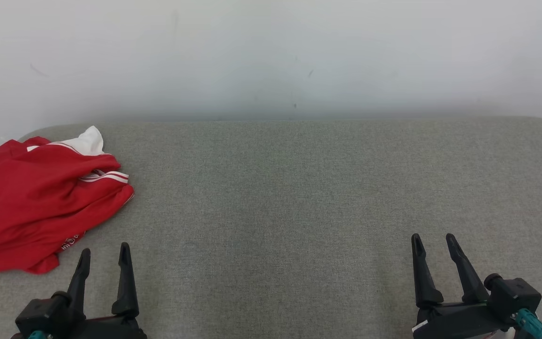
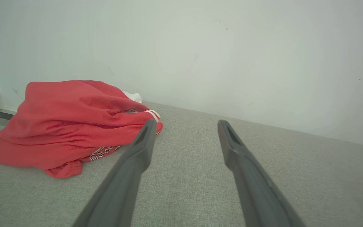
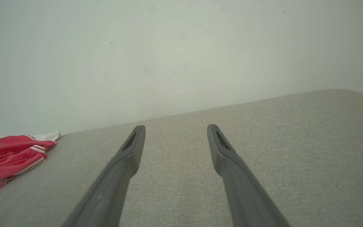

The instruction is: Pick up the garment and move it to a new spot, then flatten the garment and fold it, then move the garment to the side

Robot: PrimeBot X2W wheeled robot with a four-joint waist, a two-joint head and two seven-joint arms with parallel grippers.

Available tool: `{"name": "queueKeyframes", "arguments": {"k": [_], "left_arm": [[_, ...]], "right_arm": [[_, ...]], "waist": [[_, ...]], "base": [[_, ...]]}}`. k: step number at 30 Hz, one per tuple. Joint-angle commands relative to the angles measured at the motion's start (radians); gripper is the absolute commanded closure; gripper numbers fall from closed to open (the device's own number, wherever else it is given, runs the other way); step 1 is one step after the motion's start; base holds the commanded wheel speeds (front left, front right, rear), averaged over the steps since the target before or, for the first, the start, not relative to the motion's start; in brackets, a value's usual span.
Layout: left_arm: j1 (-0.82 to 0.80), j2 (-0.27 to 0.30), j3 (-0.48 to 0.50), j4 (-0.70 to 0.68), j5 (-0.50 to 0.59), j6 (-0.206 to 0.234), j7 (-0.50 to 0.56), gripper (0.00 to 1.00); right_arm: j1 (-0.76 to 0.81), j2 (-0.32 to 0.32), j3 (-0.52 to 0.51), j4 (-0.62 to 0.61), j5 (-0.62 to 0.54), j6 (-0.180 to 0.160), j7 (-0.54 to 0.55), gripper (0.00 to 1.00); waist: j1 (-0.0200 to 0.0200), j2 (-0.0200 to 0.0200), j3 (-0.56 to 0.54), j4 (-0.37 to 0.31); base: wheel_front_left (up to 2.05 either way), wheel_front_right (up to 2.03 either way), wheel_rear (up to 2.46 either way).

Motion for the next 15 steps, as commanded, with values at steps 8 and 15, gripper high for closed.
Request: {"name": "queueKeyframes", "arguments": {"k": [8,15], "left_arm": [[0.010,0.013,-0.007,0.004,0.075,0.000,-0.025,0.00],[0.015,0.013,-0.017,0.009,0.131,0.003,-0.040,0.00]], "right_arm": [[0.003,-0.004,0.000,-0.014,-0.092,0.004,-0.024,0.00],[0.007,-0.004,0.008,-0.013,-0.146,0.004,-0.040,0.00]], "waist": [[-0.0001,0.0000,-0.003,0.001],[-0.0001,0.0000,-0.006,0.005]], "base": [[0.00,0.00,0.00],[0.00,0.00,0.00]]}}
